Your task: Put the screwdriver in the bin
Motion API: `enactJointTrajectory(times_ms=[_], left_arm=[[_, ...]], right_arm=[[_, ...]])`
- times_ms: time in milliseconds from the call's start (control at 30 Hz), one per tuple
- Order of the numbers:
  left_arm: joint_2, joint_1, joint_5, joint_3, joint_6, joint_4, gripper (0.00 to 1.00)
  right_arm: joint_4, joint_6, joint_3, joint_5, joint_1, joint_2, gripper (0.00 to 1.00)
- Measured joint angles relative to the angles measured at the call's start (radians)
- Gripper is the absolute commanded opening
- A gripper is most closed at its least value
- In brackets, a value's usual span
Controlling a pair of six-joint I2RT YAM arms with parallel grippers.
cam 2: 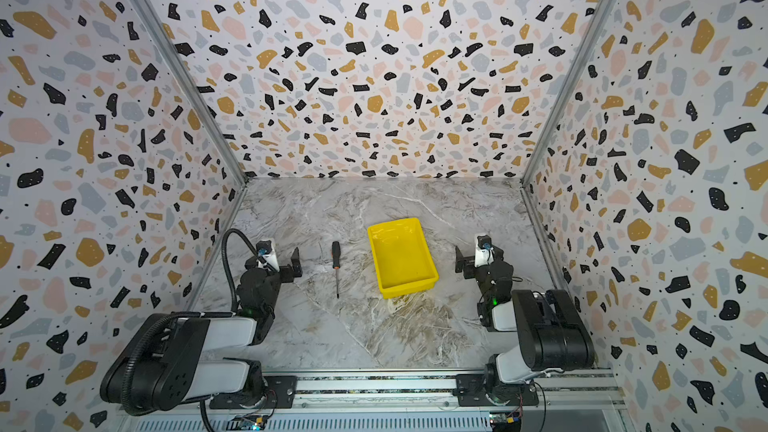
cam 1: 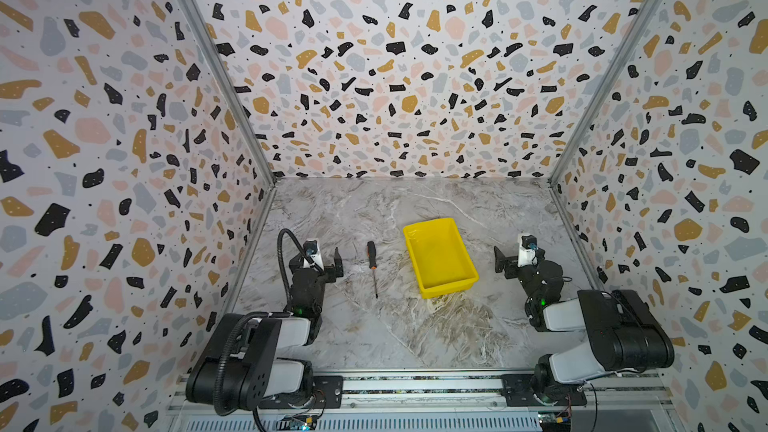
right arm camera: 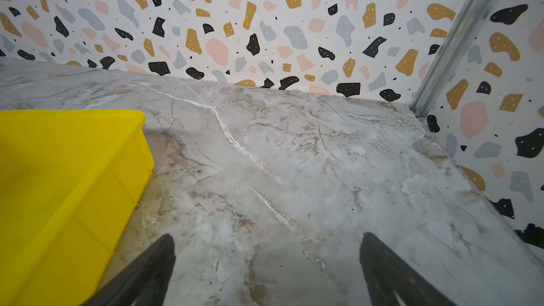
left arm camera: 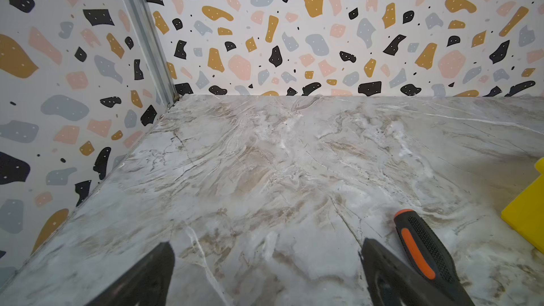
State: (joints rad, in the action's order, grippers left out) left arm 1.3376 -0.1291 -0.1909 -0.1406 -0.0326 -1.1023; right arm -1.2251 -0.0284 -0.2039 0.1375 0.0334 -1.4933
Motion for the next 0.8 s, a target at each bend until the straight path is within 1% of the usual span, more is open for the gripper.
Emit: enactJointTrajectory(times_ms=[800], left_arm=[[0.000,0.000,0.000,0.000,0.000,0.000,1.00]], right_arm=[[0.000,-0.007,0.000,-0.019,0.012,0.000,0.99]])
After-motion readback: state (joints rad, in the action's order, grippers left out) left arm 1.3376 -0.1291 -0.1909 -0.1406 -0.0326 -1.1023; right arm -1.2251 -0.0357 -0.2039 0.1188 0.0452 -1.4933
